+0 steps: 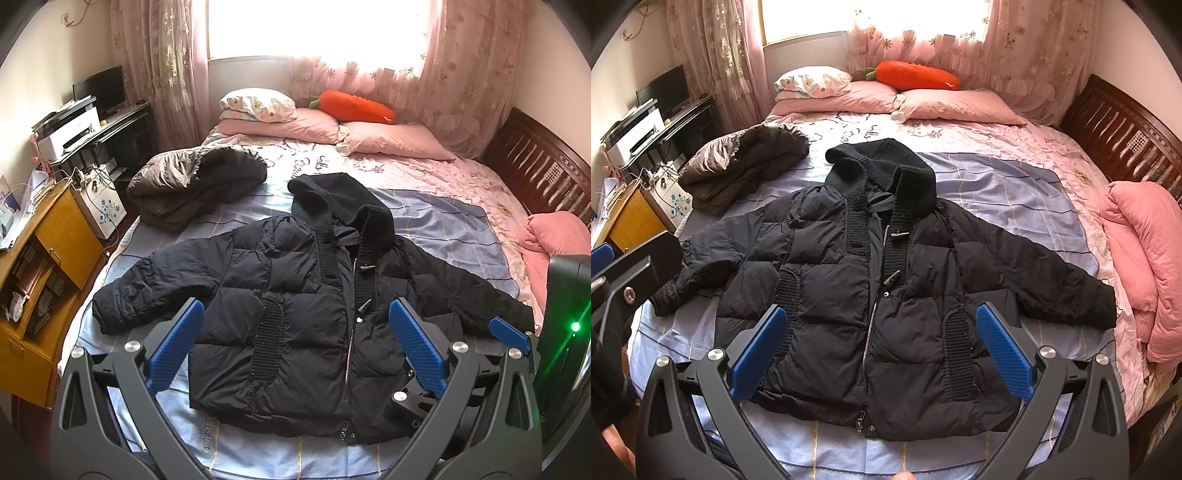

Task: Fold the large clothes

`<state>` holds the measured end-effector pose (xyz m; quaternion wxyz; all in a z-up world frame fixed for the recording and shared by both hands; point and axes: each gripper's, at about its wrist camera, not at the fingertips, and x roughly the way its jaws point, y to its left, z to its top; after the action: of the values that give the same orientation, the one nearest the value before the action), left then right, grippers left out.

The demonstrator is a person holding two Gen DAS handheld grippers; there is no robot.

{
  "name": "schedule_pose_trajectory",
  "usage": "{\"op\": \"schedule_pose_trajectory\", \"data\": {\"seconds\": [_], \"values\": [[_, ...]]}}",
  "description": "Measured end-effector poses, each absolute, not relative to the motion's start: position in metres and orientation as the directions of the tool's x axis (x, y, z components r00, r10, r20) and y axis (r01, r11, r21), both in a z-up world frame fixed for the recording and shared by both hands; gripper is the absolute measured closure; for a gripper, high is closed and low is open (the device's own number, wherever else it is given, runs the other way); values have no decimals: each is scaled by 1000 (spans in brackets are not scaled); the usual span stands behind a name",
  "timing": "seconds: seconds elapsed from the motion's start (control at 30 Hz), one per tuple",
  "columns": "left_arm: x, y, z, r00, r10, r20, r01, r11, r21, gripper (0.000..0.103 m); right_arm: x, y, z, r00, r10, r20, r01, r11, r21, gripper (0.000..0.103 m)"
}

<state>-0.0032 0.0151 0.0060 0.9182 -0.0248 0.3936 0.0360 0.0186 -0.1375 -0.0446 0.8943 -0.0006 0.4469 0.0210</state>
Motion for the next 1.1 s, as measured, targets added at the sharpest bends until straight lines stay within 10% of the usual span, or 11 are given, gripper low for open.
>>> {"op": "schedule_pose_trajectory", "data": {"seconds": [1.1], "values": [[-4,18,6,685,50,-727,-86,996,-13,2,18,-132,-47,598,37,-801,-41,999,15,1]]}}
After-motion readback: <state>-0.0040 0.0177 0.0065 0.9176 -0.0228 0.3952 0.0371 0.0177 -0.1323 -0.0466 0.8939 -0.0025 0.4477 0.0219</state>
